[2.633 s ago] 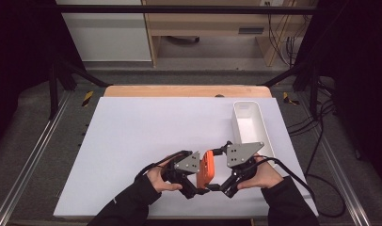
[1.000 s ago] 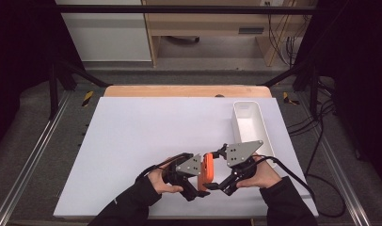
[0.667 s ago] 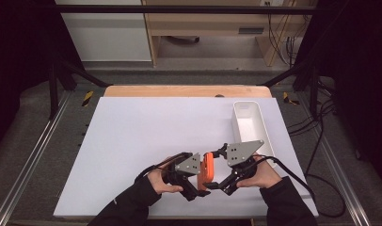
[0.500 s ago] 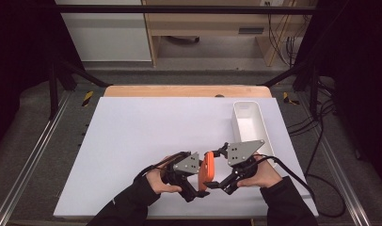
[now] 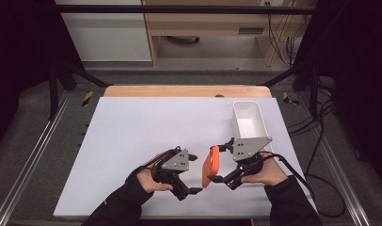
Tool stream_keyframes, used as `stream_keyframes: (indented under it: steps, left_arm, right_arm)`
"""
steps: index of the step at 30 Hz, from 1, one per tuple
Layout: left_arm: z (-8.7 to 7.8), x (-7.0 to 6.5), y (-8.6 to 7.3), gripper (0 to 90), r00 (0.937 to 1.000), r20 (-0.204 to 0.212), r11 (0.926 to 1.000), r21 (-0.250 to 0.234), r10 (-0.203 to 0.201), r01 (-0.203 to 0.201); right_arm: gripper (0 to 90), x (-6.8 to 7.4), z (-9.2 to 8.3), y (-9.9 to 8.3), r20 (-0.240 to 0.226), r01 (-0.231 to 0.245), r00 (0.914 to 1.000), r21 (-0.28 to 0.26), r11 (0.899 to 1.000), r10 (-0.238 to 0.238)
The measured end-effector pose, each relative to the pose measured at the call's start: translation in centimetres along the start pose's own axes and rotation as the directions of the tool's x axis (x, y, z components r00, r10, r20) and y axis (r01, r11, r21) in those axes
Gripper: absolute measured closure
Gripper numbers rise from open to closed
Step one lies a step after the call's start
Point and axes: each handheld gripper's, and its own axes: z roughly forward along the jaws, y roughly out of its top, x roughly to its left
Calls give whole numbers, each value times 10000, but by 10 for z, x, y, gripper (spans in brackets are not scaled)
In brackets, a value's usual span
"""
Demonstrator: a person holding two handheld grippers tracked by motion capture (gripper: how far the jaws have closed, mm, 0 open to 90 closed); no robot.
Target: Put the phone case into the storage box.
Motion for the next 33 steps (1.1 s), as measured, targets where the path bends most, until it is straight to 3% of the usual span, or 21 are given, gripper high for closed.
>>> stream_keyframes:
  steps: [5, 10, 12, 18, 24, 33]
  left_arm:
    - [-10, 4, -4, 18, 9979, -554, 9994, -55, -337, 335]
    - [-19, 9, -10, 6, 9905, -1075, 9960, -343, -856, 824]
    - [-27, 13, -17, 5, 9816, -1483, 9923, -494, -1201, 1140]
    - [-43, 20, -34, 6, 9640, -2011, 9839, -772, -1737, 1611]
    - [-61, 28, -52, 6, 9342, -2635, 9694, -1148, -2405, 2172]
    - [-80, 35, -76, 6, 8842, -3400, 9458, -1681, -3203, 2780]
  right_arm:
    - [159, -4, -7, 0, 438, -145, 9989, -89, 9999, 149]
    - [159, -8, -15, 0, 852, -334, 9958, -148, 9993, 345]
    - [158, -9, -17, 0, 959, -431, 9944, -131, 9990, 442]
    - [158, -10, -23, 1, 1305, -624, 9894, -123, 9980, 635]
    - [158, -13, -30, 4, 1721, -839, 9811, -322, 9960, 882]
    - [159, -20, -41, 8, 2587, -1316, 9545, -823, 9879, 1487]
